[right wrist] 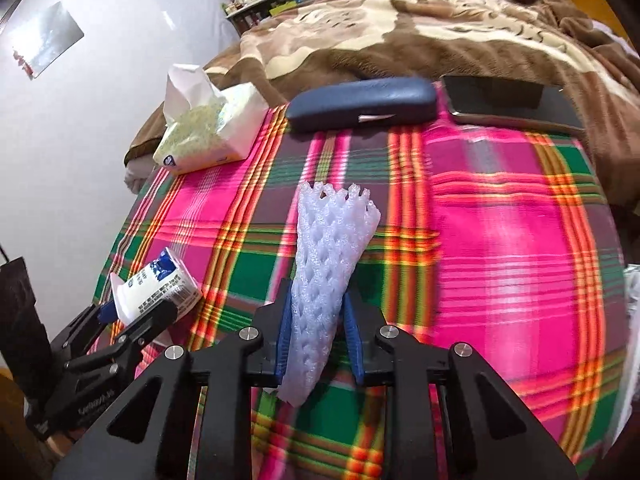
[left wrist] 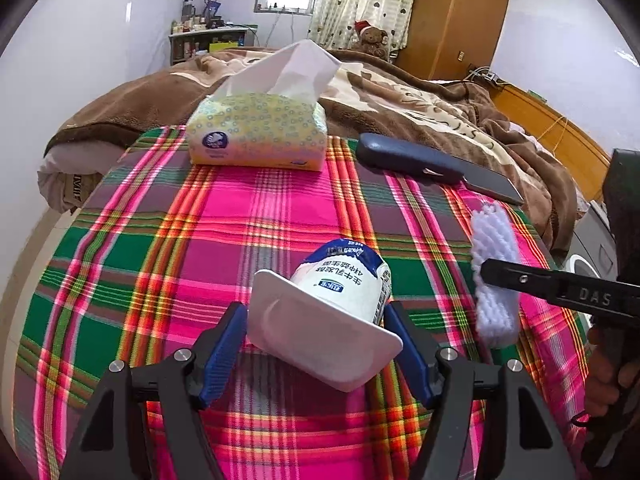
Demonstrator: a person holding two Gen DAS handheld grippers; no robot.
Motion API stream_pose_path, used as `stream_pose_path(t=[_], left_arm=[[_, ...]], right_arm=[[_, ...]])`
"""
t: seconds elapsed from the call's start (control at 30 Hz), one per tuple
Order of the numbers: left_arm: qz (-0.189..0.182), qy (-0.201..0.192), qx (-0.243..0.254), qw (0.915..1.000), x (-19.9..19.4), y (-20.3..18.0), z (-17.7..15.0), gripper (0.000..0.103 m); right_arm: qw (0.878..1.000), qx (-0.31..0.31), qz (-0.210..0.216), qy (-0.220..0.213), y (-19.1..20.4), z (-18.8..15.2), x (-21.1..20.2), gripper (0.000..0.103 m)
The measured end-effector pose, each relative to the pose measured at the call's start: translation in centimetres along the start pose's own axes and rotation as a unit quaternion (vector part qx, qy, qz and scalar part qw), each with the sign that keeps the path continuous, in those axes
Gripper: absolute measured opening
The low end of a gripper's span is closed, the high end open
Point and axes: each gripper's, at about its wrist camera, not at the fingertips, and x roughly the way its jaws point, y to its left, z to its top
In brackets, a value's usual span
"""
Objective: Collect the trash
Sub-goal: 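Carry the yogurt cup and foam sleeve over the white bin and open both grippers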
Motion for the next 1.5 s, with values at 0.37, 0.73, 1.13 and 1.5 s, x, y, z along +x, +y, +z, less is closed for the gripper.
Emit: stream_pose_path(t=[0.37, 0.73, 1.13, 1.5], left_arm=[[-0.007, -0.015, 0.004, 0.9999, -2.2, -2.3, -1.0, 0.069], [-0.036, -0.033, 0.041, 0.998, -6.0, -8.6, -2.0, 0.07], [-0.075, -0.05, 0.089, 0.992, -9.2, -16.6, -3.0, 0.07], [-0.111, -0.053, 0.12, 0.9852, -9.8, -23.3, -4.1, 0.07]], right_arm=[[0.999, 0.013, -0.01, -0.039, -1.4, -1.4, -3.5, 0.024], [0.996, 0.031, -0.029, -0.075, -3.9, -3.3, -8.1, 0.024], [0.99, 0.056, -0.049, -0.117, -7.6, -5.7, -13.4, 0.024], [0.983, 0.087, -0.076, -0.143, -12.4, -7.8, -17.2, 0.025]])
